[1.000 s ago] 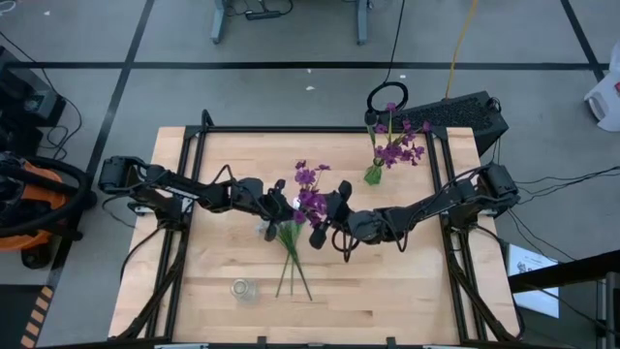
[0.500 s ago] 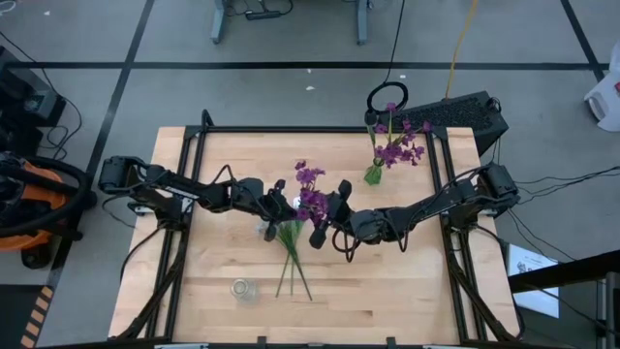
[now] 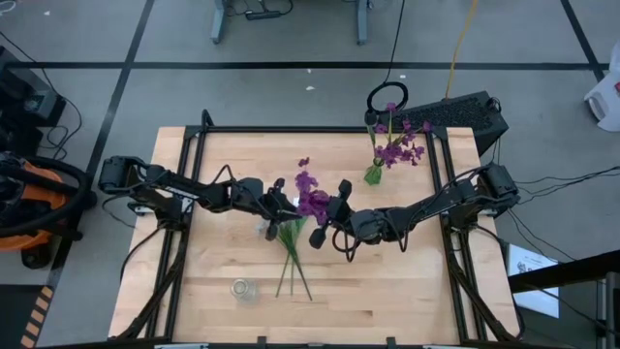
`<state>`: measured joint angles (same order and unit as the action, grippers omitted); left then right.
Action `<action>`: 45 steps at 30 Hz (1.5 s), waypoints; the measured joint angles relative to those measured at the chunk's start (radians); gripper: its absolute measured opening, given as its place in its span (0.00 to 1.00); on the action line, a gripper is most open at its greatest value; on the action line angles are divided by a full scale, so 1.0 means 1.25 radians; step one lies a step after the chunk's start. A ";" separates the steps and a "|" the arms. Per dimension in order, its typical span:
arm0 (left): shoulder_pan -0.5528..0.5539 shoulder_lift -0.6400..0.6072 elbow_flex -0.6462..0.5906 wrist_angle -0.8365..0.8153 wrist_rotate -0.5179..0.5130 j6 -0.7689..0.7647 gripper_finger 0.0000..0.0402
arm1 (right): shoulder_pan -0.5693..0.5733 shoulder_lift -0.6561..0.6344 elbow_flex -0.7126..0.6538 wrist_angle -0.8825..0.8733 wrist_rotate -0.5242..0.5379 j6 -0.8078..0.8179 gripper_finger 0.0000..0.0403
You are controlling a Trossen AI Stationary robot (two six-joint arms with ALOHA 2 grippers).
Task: Sort flowers into vase by color
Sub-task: Put the violet flower into the green vase
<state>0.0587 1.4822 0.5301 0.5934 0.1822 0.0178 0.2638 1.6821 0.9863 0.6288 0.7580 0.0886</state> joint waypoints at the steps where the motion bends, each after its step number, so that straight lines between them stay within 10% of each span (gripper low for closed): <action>1: 0.000 0.000 0.000 0.000 -0.001 -0.007 0.20 | 0.000 0.000 0.000 0.004 0.001 -0.002 0.02; 9: 0.001 0.000 0.000 -0.002 -0.021 -0.031 0.38 | 0.004 -0.085 0.005 -0.049 0.002 -0.053 0.01; 16: 0.000 0.000 0.000 -0.016 -0.024 -0.030 0.49 | 0.031 -0.177 0.120 -0.390 0.100 -0.046 0.01; 29: 0.001 0.000 0.000 -0.021 -0.054 -0.025 0.50 | 0.069 -0.179 0.299 -0.812 0.317 -0.017 0.01; 45: 0.000 0.000 0.000 -0.022 -0.053 -0.028 0.50 | -0.091 -0.179 0.280 -1.000 0.319 0.091 0.01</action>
<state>0.0593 1.4822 0.5301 0.5663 0.1154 -0.0166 0.1503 1.4583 1.3365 -0.6213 1.1570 0.2018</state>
